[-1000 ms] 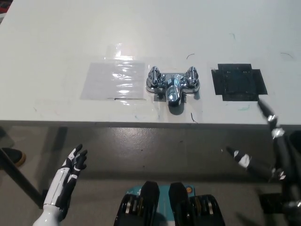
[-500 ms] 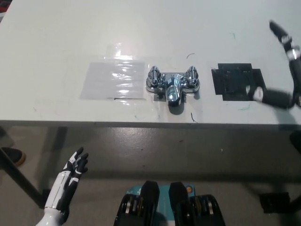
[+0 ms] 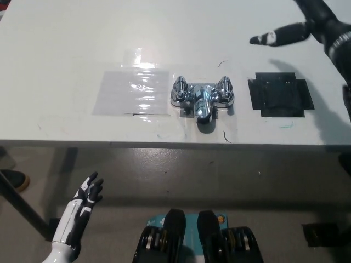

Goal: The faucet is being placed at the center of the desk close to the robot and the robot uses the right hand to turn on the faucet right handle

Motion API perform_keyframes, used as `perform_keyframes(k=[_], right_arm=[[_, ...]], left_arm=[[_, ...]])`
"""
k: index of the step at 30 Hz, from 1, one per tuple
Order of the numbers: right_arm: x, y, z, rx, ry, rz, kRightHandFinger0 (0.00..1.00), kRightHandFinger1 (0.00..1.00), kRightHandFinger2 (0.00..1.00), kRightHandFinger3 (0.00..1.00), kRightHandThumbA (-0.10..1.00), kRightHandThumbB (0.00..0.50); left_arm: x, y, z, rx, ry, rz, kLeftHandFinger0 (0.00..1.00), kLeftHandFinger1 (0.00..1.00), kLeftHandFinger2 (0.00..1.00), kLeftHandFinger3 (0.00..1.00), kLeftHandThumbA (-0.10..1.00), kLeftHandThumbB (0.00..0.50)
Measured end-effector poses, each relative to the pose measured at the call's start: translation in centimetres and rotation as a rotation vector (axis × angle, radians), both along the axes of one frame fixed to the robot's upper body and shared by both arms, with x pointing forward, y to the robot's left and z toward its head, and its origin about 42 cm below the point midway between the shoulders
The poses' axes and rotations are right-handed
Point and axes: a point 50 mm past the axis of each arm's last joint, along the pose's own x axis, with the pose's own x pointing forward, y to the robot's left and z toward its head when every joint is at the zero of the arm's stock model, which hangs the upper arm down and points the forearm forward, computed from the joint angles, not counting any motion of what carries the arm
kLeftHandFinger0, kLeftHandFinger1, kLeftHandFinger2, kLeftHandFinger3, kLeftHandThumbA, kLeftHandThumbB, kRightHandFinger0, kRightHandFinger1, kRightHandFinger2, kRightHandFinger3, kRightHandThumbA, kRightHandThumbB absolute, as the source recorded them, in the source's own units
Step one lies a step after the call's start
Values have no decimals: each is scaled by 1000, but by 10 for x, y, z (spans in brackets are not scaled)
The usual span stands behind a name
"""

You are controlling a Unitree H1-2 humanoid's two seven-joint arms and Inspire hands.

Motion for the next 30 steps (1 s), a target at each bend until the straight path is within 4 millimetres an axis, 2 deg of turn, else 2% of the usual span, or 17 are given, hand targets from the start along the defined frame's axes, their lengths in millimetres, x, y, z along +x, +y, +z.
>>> perform_keyframes(k=[3, 7, 9, 13, 14, 15, 16, 18, 19, 20, 22, 23, 25, 29, 30], right_arm=[[19, 11, 6, -52, 89, 5, 1000, 1000, 1000, 1000, 1000, 159], [39, 28, 11, -135, 202, 11, 1000, 1000, 1000, 1000, 1000, 72], [47, 37, 13, -173, 250, 9, 1000, 1000, 1000, 1000, 983, 62], [59, 56, 18, -230, 333, 3, 1000, 1000, 1000, 1000, 891, 126], [61, 60, 19, -243, 348, -2, 1000, 1000, 1000, 1000, 889, 182], [63, 66, 20, -257, 358, -5, 1000, 1000, 1000, 1000, 893, 186], [64, 75, 23, -280, 367, -9, 1000, 1000, 1000, 1000, 960, 143], [65, 89, 26, -322, 381, -10, 1000, 1000, 1000, 1000, 967, 100], [65, 95, 29, -339, 382, -7, 1000, 1000, 1000, 1000, 972, 128], [65, 102, 30, -364, 385, -2, 1000, 1000, 1000, 1000, 985, 179], [65, 114, 33, -415, 383, -3, 1000, 1000, 1000, 1000, 1000, 217], [64, 119, 31, -440, 385, -4, 1000, 1000, 1000, 1000, 976, 216], [63, 126, 25, -462, 398, -6, 1000, 1000, 1000, 1000, 965, 185], [62, 134, 16, -500, 414, -8, 1000, 1000, 1000, 1000, 970, 206], [62, 134, 14, -511, 417, -12, 1000, 1000, 1000, 1000, 972, 191]], left_arm=[[0, 0, 0, 0, -1, 0, 1000, 1000, 1000, 1000, 908, 137], [1, 0, 1, 0, -3, -1, 1000, 1000, 1000, 1000, 904, 149], [1, 0, 1, 0, -4, -1, 1000, 1000, 1000, 1000, 905, 149], [2, 0, 3, 0, -11, -2, 1000, 1000, 1000, 1000, 915, 131], [2, -1, 4, 0, -15, -3, 1000, 1000, 1000, 1000, 913, 128], [2, -1, 5, 0, -20, -4, 1000, 1000, 1000, 1000, 912, 126], [2, -1, 7, 1, -25, -4, 1000, 1000, 1000, 1000, 910, 123], [3, -1, 8, 1, -30, -6, 1000, 1000, 1000, 1000, 915, 138], [3, -1, 8, 1, -32, -7, 1000, 1000, 1000, 1000, 915, 134], [3, -1, 9, 1, -34, -7, 1000, 1000, 1000, 1000, 913, 128], [4, -1, 10, 1, -37, -8, 1000, 1000, 1000, 1000, 911, 128], [4, -1, 10, 1, -39, -8, 1000, 1000, 1000, 1000, 916, 127], [4, -1, 11, 2, -42, -9, 1000, 1000, 1000, 1000, 917, 129], [4, -2, 13, 2, -47, -10, 1000, 1000, 1000, 1000, 917, 143], [4, -2, 13, 2, -48, -10, 1000, 1000, 1000, 1000, 917, 160]])
